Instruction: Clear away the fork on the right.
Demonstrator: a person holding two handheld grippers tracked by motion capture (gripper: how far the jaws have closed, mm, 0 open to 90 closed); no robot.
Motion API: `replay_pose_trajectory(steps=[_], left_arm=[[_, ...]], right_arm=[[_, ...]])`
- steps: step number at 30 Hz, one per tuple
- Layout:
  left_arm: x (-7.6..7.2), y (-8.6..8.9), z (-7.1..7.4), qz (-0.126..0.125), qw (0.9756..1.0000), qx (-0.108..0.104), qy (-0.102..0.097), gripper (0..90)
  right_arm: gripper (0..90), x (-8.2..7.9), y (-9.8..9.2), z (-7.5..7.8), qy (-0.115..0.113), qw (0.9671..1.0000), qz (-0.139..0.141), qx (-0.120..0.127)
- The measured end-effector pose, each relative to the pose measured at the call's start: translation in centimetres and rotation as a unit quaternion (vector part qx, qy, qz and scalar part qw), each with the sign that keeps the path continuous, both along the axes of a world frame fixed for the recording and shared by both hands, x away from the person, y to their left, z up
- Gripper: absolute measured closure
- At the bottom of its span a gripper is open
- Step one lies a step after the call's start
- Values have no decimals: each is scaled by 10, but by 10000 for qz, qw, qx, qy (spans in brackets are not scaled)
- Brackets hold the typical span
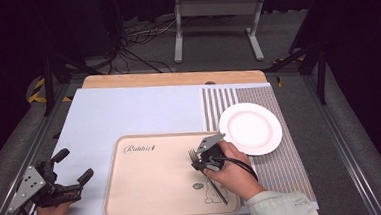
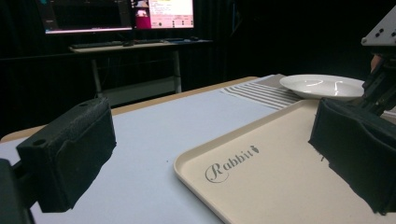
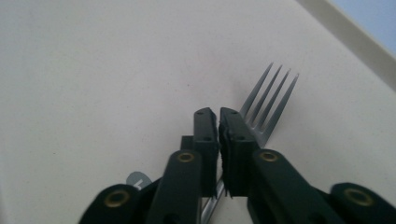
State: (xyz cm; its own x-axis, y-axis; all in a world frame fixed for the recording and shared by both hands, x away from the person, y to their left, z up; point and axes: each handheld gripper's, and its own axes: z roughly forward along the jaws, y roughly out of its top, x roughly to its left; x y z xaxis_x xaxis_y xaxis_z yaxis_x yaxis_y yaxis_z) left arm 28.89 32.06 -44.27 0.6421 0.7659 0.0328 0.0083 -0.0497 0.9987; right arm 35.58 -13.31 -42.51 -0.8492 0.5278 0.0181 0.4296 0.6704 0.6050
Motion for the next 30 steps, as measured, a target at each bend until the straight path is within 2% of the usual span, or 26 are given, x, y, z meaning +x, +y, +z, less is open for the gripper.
replay_pose_trajectory(steps=[11, 16, 24, 30], left_arm=[[0, 1, 0, 1, 10000, -15, -10, 9], [0, 1, 0, -4, 10000, -8, -7, 9], [0, 0, 0, -15, 10000, -7, -1, 9], [0, 1, 0, -2, 10000, -12, -13, 9]], right_arm=[[900, 6, 8, -12, 14, 9997, 111, -232], [900, 8, 9, -13, 32, 9996, 139, -250], [900, 9, 8, -13, -5, 9995, 115, -292], [900, 12, 1, -11, 8, 9993, -42, -368]])
